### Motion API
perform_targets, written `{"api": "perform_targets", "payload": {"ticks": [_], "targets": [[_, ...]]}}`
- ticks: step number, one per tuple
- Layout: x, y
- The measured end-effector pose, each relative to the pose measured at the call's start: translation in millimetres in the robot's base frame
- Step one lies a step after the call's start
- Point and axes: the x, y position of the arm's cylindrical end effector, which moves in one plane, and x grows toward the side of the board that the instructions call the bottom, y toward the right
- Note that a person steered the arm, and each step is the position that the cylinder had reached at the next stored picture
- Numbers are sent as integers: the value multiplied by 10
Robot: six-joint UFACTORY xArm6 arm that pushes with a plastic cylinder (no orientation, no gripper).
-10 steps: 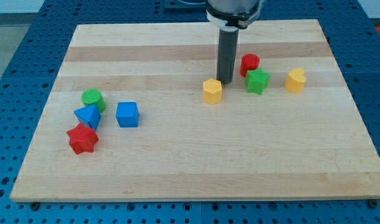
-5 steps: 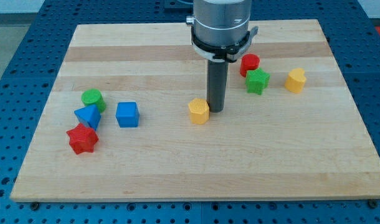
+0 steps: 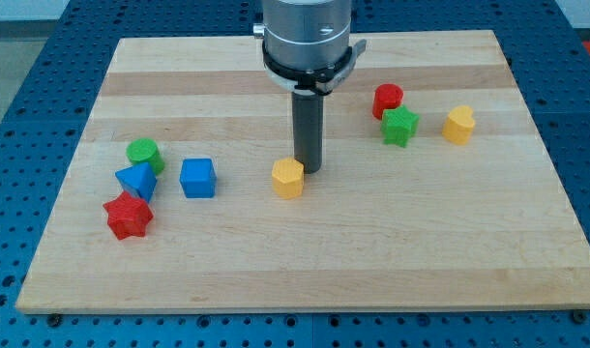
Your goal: Place the hexagon parallel to the red star
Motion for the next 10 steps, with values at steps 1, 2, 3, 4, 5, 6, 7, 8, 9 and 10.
{"api": "perform_targets", "payload": {"ticks": [1,2,3,4,5,6,7,8,9,10], "targets": [[85,-62],[190,-127],[287,-192],[367,-261],[414,-343],[448,-440],[453,-464],[456,-297],[629,-161],[941,-161]]}}
